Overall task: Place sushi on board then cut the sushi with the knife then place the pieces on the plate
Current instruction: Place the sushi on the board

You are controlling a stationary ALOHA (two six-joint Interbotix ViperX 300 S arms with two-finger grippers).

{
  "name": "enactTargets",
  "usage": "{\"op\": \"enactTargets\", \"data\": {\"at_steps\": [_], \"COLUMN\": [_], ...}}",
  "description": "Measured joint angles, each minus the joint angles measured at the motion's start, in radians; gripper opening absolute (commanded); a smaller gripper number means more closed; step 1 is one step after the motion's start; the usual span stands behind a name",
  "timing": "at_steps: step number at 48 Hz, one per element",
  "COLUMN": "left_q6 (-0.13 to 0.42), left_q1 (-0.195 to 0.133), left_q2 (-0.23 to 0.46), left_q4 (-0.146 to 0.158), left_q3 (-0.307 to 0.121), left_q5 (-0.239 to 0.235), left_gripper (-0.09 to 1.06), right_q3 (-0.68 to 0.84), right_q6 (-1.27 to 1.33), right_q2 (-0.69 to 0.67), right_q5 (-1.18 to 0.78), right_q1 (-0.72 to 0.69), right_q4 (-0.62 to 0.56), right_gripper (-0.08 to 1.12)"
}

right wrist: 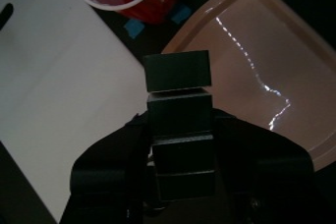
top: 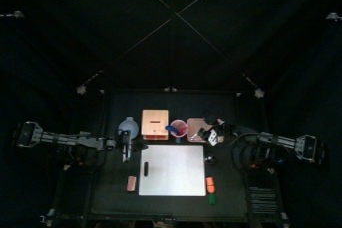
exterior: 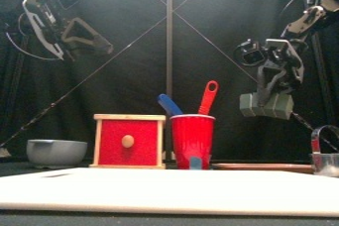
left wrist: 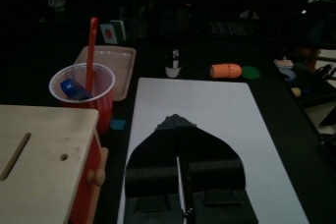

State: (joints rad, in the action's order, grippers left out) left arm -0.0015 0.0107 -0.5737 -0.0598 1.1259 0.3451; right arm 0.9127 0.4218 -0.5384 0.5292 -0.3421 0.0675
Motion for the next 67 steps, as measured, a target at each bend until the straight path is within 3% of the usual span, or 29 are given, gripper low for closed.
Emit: {"op": "enactTargets", "data": {"at_steps": [17,34,54,67], "left_q6": [0.003,0.003,0.005,0.005], "left_q1": [0.0,0.002,0.009,0.011], "left_q2": [0.002,0.0,0.002,-0.008], "left_q4": [0.0,0.0,0.0,0.0], "left_q3": [-0.002,0.009,0.017,0.02], "left_q5": [-0.002,-0.003,-0.008,-0.008], "left_gripper": [-0.03,-0.03,-0.03,-0.02], "right_q3": [-0.015,-0.137,-0.365,-0.506], "right_q6": [0.724,1.27,1.626,1.694], "right_q2": [0.041,0.241,0.518,0.667], "right_q5": [0.003,0.12,0.279,0.325], "right_q1": [0.316,0.548,0.649,0.649], "right_q4": [-0.374,-0.637,-0.683,-0.62], "right_gripper": [0.58,0.58,0.58,0.58]}}
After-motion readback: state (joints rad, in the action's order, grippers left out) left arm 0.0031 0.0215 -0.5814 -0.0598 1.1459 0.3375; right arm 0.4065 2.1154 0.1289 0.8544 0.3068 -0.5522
